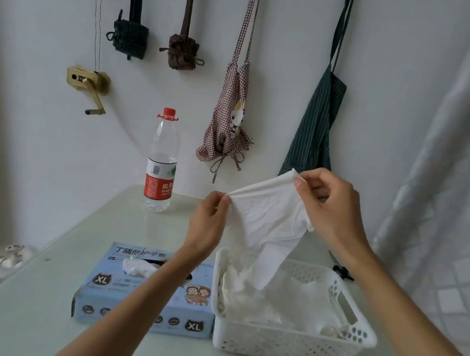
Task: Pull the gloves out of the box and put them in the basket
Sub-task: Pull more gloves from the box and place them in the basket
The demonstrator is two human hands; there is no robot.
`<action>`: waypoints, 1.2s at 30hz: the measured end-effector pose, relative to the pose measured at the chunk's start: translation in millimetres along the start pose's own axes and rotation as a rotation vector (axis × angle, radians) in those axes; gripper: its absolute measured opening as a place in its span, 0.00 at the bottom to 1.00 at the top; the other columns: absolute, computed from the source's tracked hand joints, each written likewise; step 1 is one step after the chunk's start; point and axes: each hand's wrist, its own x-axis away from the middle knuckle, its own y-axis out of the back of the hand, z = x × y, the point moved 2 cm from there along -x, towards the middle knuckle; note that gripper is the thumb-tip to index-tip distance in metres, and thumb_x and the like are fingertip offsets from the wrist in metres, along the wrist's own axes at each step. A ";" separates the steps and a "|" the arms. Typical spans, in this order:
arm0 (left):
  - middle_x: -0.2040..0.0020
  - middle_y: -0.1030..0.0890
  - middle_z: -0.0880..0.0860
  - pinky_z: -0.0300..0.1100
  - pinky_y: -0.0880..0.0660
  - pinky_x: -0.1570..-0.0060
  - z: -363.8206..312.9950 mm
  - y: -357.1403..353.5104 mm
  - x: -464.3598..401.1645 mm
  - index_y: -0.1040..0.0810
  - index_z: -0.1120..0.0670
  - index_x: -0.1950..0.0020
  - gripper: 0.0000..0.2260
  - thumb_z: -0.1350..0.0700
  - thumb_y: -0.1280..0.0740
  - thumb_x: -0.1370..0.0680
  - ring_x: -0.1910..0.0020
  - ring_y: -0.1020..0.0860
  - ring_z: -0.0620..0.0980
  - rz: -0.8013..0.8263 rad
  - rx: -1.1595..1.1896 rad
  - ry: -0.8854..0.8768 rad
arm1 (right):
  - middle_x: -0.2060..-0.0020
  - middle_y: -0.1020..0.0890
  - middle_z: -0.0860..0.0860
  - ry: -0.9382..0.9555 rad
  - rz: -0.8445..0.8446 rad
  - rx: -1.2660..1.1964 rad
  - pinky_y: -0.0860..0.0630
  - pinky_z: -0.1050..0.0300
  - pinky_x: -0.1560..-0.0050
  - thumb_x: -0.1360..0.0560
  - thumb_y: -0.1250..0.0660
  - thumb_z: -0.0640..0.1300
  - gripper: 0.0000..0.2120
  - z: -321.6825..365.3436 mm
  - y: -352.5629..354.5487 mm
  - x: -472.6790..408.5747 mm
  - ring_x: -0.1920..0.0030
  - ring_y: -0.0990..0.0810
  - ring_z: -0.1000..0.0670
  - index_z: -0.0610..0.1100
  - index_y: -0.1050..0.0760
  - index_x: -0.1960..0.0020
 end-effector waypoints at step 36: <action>0.54 0.18 0.47 0.41 0.29 0.58 64.7 -85.3 -20.4 0.20 0.49 0.50 0.08 0.51 0.27 0.28 0.56 0.21 0.49 0.550 -1.088 -0.773 | 0.50 0.19 0.53 -0.019 0.468 0.979 0.31 0.59 0.63 0.19 0.42 0.51 0.14 -177.1 2.0 74.6 0.51 0.20 0.50 0.48 0.33 0.36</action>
